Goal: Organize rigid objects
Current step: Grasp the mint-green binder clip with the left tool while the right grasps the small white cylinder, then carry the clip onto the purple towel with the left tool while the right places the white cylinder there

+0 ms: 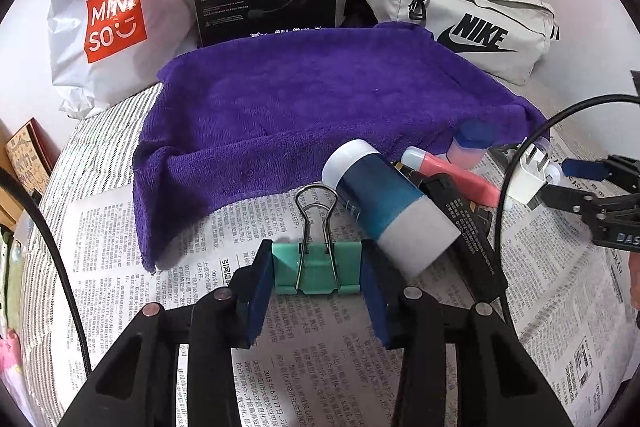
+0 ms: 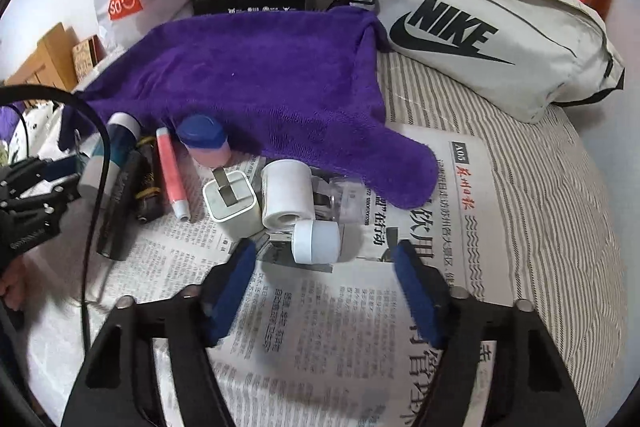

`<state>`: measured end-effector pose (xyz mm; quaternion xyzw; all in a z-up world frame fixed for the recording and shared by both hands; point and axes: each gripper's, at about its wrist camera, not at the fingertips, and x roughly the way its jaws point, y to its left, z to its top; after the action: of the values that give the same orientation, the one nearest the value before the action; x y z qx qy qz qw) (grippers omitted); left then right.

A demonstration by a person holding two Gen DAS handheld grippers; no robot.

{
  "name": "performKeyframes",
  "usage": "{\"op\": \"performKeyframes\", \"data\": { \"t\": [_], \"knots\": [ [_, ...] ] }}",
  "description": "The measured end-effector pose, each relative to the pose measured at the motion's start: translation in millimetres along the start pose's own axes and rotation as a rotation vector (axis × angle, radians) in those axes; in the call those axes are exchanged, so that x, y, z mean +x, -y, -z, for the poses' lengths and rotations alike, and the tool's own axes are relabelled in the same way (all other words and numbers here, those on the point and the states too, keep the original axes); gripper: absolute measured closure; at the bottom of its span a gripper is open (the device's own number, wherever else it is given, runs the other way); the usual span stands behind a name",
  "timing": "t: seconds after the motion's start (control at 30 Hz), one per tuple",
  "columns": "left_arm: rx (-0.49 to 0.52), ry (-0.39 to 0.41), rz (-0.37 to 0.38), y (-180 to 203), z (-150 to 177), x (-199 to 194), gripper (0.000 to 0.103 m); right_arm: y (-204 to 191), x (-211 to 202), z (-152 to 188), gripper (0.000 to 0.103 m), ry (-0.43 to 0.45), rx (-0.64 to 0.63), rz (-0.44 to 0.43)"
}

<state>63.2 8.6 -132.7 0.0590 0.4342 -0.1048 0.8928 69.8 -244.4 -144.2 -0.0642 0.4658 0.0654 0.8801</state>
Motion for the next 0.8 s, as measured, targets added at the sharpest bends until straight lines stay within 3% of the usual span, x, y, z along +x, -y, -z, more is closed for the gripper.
{"op": "performKeyframes", "data": {
  "t": [0.13,0.17,0.53,0.63,0.8],
  "knots": [
    [-0.004,0.000,0.005,-1.0,-0.3,0.0,0.063,3.4,5.2,0.4,0.056,0.009,0.047,-0.028],
    [-0.004,0.000,0.005,-0.9,-0.2,-0.1,0.063,3.5,5.6,-0.2,0.066,0.017,0.047,-0.031],
    [-0.004,0.000,0.004,-1.0,-0.5,-0.1,0.063,6.4,3.3,0.7,0.067,-0.004,0.040,-0.032],
    [-0.030,-0.005,-0.033,-3.3,0.2,-2.1,0.064,7.8,-4.0,-0.7,0.067,0.000,0.033,-0.034],
    [-0.060,-0.019,-0.019,-9.4,5.4,-8.6,0.064,10.3,-14.0,-4.8,0.067,-0.017,0.027,-0.052]
  ]
}}
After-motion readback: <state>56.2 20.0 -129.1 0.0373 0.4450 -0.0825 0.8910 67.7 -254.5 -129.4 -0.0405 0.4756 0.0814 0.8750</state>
